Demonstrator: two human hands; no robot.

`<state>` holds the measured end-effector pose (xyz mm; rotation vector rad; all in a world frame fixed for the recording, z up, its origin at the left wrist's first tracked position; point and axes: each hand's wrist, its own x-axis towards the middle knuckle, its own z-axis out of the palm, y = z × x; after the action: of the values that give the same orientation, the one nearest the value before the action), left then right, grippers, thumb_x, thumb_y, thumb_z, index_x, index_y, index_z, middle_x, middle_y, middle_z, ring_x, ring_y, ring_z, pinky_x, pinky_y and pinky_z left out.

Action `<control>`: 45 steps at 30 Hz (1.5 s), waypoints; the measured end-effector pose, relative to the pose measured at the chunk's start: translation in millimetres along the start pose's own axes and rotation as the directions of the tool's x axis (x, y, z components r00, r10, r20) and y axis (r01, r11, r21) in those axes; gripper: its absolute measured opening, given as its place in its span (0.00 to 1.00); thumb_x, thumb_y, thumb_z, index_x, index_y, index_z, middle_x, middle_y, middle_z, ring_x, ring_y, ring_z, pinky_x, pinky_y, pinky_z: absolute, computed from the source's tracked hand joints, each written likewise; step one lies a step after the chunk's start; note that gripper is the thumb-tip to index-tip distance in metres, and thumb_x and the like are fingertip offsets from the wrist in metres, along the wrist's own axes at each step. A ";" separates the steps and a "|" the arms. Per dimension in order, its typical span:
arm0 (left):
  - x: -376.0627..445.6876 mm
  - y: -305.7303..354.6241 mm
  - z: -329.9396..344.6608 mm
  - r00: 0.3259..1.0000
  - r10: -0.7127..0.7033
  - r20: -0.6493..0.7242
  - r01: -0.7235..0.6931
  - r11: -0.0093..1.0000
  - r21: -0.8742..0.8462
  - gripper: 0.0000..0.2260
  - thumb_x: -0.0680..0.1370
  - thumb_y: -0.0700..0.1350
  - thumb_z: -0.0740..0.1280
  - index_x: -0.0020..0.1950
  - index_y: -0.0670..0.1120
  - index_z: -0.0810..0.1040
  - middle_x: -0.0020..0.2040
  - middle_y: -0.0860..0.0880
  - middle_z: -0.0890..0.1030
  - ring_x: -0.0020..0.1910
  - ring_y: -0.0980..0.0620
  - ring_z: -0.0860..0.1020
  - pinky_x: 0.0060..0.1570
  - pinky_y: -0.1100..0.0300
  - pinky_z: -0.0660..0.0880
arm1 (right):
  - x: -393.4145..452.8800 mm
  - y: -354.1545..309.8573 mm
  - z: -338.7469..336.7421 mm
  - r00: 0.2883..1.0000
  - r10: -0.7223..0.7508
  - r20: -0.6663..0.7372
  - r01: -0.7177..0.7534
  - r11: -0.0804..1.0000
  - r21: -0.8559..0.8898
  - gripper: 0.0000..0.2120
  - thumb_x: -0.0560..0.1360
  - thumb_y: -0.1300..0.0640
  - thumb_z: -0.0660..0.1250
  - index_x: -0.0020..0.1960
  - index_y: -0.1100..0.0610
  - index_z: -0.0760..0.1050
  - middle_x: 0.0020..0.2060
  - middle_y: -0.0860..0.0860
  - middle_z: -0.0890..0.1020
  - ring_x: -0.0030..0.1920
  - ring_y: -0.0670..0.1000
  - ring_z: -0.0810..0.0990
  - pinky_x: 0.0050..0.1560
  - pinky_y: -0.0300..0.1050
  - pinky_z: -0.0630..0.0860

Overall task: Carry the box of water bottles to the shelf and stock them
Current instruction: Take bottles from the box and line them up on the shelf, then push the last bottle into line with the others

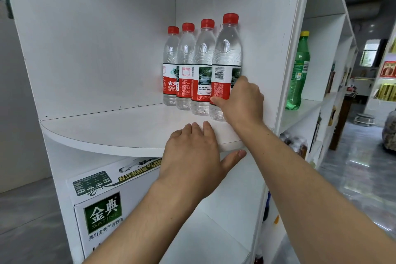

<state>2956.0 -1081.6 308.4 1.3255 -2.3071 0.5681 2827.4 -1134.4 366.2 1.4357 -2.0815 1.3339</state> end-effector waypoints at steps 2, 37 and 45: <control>0.4 0.2 0.6 1.000 0.001 -0.006 -0.001 1.000 0.003 0.37 0.75 0.72 0.44 0.66 0.44 0.68 0.57 0.46 0.78 0.58 0.46 0.75 0.58 0.52 0.71 | -0.8 0.9 -1.7 1.000 -0.002 0.004 0.002 1.000 0.012 0.29 0.69 0.48 0.79 0.62 0.61 0.74 0.58 0.57 0.82 0.59 0.59 0.81 0.55 0.49 0.77; -97.3 94.9 98.7 0.897 -0.047 -0.440 -0.260 0.747 -0.611 0.10 0.80 0.46 0.64 0.55 0.42 0.82 0.56 0.44 0.81 0.61 0.45 0.75 0.64 0.65 0.64 | -305.6 309.9 -8.2 0.873 0.214 0.439 -0.286 0.953 0.104 0.18 0.78 0.56 0.69 0.68 0.49 0.78 0.59 0.42 0.81 0.56 0.43 0.80 0.57 0.35 0.76; -210.0 190.7 244.7 0.826 0.163 0.540 0.275 0.719 -0.638 0.09 0.79 0.54 0.61 0.53 0.56 0.79 0.50 0.57 0.81 0.49 0.57 0.79 0.52 0.58 0.78 | -406.6 403.6 15.7 0.656 0.598 0.461 -0.263 0.753 -0.603 0.35 0.72 0.48 0.73 0.76 0.50 0.64 0.74 0.56 0.68 0.75 0.58 0.65 0.77 0.55 0.62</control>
<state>2848.3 -976.9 -34.7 1.2458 -2.4815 -0.8051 2679.1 -876.7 -123.8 1.2703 -3.0897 0.3106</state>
